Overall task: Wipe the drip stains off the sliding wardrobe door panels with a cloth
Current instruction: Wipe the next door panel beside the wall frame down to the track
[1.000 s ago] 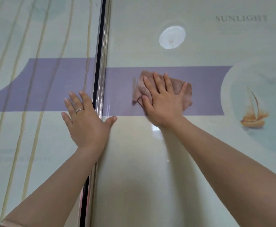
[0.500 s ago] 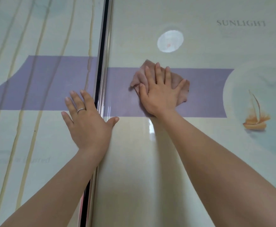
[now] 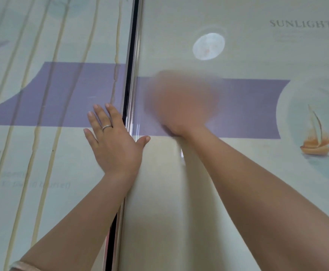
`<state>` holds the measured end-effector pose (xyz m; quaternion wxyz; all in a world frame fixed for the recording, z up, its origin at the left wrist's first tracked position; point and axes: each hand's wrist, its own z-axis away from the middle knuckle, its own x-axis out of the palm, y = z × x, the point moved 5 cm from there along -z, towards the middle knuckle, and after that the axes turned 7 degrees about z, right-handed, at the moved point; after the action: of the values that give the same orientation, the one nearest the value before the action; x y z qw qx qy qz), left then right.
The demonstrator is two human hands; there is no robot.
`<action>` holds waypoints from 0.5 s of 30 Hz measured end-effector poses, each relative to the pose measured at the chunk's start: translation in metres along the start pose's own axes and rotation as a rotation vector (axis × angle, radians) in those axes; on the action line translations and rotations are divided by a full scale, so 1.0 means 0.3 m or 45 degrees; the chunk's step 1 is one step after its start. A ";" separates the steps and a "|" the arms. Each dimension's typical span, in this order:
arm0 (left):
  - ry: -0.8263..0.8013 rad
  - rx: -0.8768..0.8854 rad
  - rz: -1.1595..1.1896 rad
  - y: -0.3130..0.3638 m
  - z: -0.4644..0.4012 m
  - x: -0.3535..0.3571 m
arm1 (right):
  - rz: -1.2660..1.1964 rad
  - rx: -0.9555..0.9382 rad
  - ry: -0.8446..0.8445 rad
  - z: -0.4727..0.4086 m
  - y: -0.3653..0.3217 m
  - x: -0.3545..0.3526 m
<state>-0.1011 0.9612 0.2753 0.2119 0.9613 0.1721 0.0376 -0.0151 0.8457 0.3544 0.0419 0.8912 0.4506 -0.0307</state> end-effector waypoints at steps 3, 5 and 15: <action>-0.005 0.001 0.016 0.002 0.003 -0.005 | -0.098 -0.063 -0.131 0.031 0.025 0.018; -0.012 0.009 0.017 0.004 0.001 -0.005 | 0.083 0.043 0.048 0.000 0.095 -0.002; 0.006 -0.002 0.042 0.001 -0.001 -0.004 | 0.042 -0.268 -0.405 0.076 -0.012 0.209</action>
<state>-0.1021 0.9607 0.2757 0.2116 0.9637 0.1565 0.0436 0.0187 0.8955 0.3257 0.2060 0.8732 0.4242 -0.1233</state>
